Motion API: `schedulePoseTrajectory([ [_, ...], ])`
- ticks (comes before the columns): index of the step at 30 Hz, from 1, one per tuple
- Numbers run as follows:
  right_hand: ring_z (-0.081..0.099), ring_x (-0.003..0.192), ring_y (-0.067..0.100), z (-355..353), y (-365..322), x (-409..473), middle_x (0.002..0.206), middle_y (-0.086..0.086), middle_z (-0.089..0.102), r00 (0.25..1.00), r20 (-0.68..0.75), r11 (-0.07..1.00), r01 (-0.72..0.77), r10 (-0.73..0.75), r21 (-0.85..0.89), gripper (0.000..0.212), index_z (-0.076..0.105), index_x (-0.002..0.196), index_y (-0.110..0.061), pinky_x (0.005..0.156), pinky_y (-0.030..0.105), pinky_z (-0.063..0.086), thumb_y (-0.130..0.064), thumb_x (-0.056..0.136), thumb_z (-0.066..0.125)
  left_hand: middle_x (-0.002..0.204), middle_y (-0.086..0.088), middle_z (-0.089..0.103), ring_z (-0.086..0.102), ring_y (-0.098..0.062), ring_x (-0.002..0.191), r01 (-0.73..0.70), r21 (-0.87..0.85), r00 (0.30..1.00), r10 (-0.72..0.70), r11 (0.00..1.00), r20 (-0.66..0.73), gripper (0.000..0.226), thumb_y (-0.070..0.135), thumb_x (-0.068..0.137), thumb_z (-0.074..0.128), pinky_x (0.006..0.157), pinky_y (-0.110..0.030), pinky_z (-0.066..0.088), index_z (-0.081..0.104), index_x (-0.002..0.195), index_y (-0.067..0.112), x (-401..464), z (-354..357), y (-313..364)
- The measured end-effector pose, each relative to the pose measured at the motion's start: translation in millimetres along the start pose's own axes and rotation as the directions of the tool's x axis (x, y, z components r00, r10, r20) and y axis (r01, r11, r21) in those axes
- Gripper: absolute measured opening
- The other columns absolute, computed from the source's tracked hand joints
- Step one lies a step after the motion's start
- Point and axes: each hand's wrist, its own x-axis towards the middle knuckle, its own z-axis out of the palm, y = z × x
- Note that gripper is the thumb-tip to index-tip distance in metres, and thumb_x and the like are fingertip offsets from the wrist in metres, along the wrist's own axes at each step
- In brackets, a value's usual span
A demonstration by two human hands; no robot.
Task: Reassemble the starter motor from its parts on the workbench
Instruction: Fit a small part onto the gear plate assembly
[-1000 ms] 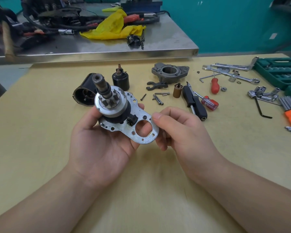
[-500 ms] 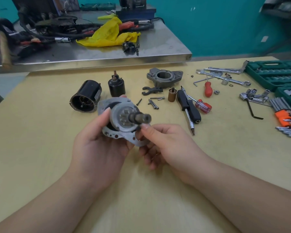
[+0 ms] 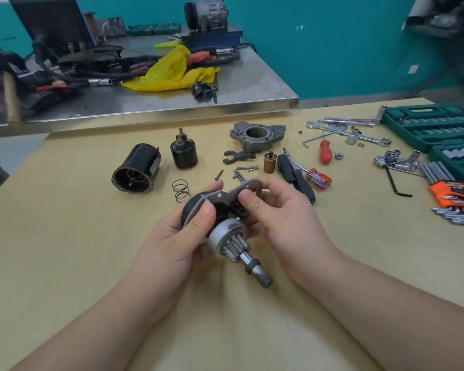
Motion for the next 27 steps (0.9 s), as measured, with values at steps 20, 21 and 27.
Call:
schedulePoseTrajectory([
  [20,0.078,0.088,0.012,0.1,-5.5,0.6,0.096,-0.003,0.082,0.999,-0.011,0.986,0.045,-0.047,-0.16,0.033,0.078,0.105,-0.026,0.076,0.028,0.062,-0.045,0.08,0.087,0.142,-0.02,0.066,0.065,-0.059,0.122,0.116,-0.116,0.993,-0.113,0.986,0.028,0.068,0.051,0.089,0.081,0.087,-0.059,0.062,0.062,0.144,0.014,6.7,-6.0,-5.5],
  [21,0.078,0.091,0.011,0.7,-5.4,-0.3,0.097,-0.004,0.082,1.0,-0.003,0.986,0.025,-0.026,-0.164,0.035,0.08,0.104,-0.027,0.08,0.027,0.061,-0.05,0.079,0.082,0.143,-0.02,0.066,0.064,-0.061,0.121,0.115,-0.091,0.993,-0.113,0.989,0.02,0.065,0.05,0.091,0.079,0.09,-0.064,0.061,0.063,0.144,0.015,7.5,-7.1,-6.0],
  [27,0.08,0.103,0.024,7.4,-0.4,-7.9,0.112,0.005,0.082,0.984,0.127,0.99,-0.129,0.122,0.05,0.041,0.076,0.119,-0.039,0.085,0.042,0.065,-0.059,0.083,0.076,0.139,-0.015,0.068,0.072,-0.034,0.117,0.064,0.072,0.998,-0.063,0.995,-0.02,0.062,0.049,0.095,0.07,0.091,-0.051,0.062,0.059,0.149,0.023,4.2,-5.1,-6.6],
])
